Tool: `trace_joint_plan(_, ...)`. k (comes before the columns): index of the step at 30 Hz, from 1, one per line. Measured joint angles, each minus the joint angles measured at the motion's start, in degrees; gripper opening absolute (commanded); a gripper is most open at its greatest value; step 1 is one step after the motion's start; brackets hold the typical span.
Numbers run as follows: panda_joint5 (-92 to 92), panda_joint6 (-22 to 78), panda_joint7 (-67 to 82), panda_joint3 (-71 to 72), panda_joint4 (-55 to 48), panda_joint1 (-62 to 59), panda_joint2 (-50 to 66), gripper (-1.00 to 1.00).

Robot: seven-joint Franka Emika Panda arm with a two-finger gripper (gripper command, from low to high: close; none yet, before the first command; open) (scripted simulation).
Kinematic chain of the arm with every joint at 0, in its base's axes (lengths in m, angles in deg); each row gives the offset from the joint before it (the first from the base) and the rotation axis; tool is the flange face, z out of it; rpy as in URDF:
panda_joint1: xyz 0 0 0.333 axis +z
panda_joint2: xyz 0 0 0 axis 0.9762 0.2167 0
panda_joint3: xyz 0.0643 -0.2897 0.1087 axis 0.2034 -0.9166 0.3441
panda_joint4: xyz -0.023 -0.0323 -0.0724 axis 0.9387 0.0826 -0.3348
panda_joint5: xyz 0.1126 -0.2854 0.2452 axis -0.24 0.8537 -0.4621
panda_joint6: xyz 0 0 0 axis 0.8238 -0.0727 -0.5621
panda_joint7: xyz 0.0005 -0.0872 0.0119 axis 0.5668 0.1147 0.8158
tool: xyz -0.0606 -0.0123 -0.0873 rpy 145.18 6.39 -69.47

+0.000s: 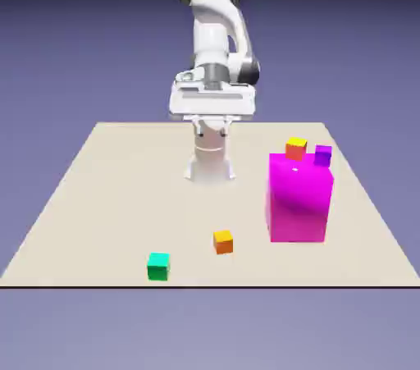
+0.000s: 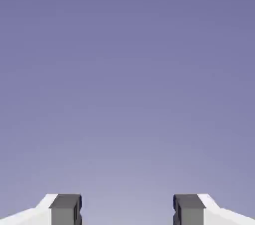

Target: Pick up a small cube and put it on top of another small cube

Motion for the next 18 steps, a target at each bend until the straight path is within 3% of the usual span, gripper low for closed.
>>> trace_joint_plan(18, 1.24, 19.96, 3.45, -1.35, -9.78, 5.83, 37.38, 0.0)
